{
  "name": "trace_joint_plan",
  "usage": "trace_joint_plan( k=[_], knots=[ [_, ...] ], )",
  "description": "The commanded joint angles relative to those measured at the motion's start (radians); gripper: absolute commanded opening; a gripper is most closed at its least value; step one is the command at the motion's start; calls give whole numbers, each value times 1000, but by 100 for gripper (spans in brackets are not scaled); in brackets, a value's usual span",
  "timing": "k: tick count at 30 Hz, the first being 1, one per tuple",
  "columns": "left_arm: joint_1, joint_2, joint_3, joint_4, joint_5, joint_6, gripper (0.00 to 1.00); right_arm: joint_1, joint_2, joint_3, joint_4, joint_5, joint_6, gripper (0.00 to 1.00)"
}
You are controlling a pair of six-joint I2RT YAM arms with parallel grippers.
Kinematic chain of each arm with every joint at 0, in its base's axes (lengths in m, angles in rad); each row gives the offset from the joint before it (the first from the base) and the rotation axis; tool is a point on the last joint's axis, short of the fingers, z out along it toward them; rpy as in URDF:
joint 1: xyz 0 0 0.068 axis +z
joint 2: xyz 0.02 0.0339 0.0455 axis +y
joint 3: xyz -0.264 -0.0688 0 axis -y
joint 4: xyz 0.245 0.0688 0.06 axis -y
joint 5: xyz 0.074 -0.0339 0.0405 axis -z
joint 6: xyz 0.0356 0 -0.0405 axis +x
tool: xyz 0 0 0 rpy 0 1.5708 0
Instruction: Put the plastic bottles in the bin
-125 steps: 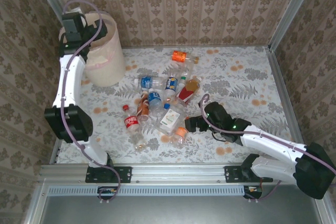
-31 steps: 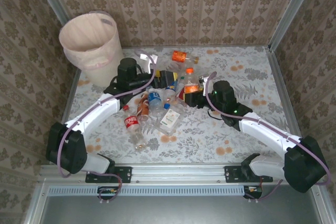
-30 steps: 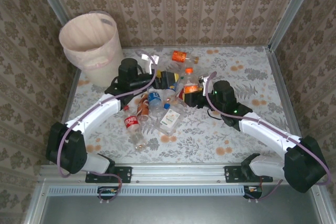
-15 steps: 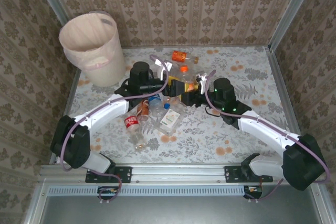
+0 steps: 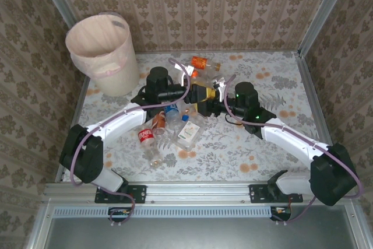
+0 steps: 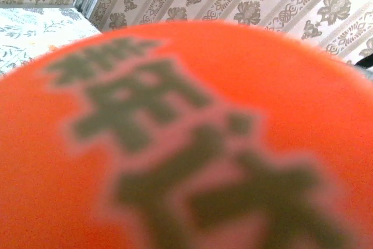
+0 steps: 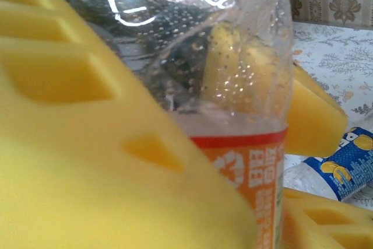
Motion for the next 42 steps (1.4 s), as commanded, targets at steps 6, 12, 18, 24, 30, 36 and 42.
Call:
trace_joint_plan(
  k=[6,12,18,24,30,36,42],
  knots=[
    [0,17,1,57,-63,-16,47,11,1,30,87,-25,17,65],
    [28,5,-9,37,-116,-28,42,10,-15,20,66,-13,0,82],
    [39,0,-6,3,-155,-20,40,10,-59,-4,20,73,-42,100],
    [50,-8,20,-77,-209,20,40,10,-138,-63,3,256,-59,100],
    [60,-21,90,-260,-318,119,40,10,-199,-115,-78,553,-20,100],
    [70,-29,193,-426,-453,234,39,0,-229,-180,-90,736,29,100],
    [80,-36,282,-565,-647,322,39,-7,-243,-193,-110,749,37,100]
  ],
)
